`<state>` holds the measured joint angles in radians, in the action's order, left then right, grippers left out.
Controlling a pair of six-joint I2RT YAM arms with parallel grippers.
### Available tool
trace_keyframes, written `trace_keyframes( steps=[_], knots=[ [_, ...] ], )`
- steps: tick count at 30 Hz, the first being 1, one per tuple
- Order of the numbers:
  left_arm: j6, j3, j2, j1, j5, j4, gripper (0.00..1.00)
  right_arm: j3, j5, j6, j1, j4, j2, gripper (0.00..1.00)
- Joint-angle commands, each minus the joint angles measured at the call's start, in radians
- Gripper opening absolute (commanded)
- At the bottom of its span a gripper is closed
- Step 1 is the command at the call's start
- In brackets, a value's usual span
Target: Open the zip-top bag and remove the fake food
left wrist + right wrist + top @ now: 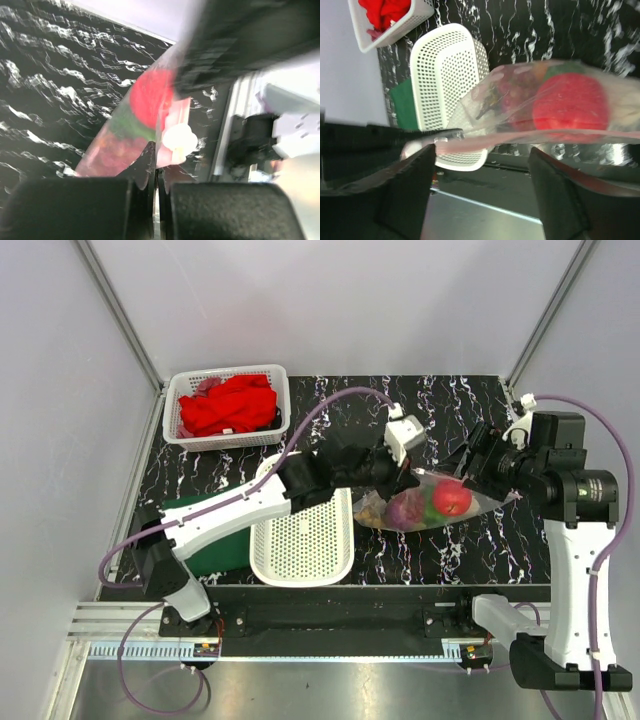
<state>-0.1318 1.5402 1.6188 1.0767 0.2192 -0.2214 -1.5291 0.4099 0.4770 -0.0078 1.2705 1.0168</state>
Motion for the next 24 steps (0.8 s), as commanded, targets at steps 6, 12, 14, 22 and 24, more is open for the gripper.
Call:
trace_keyframes(
  steps=[6, 12, 14, 22, 24],
  knots=[
    [-0.419, 0.164, 0.079, -0.118, 0.383, -0.056, 0.0, -0.011, 0.128, -0.422, 0.035, -0.166, -0.078, 0.88],
    [-0.431, 0.196, 0.099, -0.17, 0.496, -0.058, 0.0, 0.124, 0.319, -0.505, 0.035, -0.405, -0.103, 0.76],
    [-0.433, 0.198, 0.099, -0.178, 0.508, -0.058, 0.0, 0.126, 0.345, -0.511, 0.042, -0.427, -0.077, 0.69],
    [-0.473, 0.207, 0.119, -0.181, 0.545, -0.049, 0.0, 0.158, 0.477, -0.578, 0.086, -0.479, -0.015, 0.52],
    [-0.477, 0.207, 0.118, -0.181, 0.557, -0.036, 0.0, 0.155, 0.478, -0.586, 0.103, -0.479, -0.003, 0.52]
  ],
)
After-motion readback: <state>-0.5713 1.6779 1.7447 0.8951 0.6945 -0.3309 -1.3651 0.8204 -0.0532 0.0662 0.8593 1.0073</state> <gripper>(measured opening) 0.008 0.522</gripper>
